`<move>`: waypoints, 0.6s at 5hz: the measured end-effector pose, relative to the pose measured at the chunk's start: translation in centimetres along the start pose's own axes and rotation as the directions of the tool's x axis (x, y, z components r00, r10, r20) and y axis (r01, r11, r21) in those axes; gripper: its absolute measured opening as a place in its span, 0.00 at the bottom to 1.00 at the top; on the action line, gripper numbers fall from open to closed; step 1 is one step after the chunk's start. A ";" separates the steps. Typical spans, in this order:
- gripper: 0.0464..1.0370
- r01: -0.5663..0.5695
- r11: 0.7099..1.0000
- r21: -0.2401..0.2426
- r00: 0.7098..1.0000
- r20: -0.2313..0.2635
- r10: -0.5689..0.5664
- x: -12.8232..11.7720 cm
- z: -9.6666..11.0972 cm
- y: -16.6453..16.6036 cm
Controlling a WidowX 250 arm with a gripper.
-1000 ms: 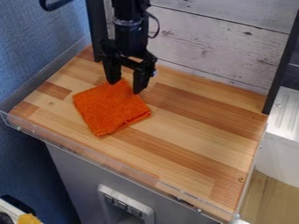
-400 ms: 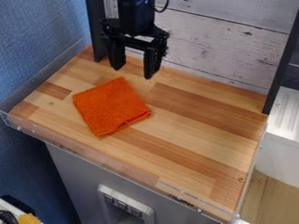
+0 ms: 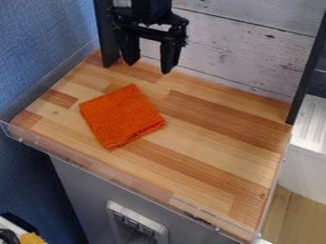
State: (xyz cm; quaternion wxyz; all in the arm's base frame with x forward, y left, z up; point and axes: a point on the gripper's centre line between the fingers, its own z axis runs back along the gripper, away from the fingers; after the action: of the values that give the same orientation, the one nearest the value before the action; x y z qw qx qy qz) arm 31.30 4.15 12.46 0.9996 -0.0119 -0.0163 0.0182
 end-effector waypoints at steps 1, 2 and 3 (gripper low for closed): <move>0.96 -0.016 1.000 0.006 1.000 0.001 0.016 0.2 0.1 -0.1; 0.96 0.003 1.000 0.009 1.000 -0.005 -0.003 0.2 0.0 -1.0; 0.96 0.007 1.000 0.014 1.000 -0.022 -0.007 0.2 -0.4 -1.5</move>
State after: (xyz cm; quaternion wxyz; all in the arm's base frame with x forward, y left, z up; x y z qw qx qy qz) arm 31.57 2.60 12.08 0.9999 -0.0048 -0.0050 0.0147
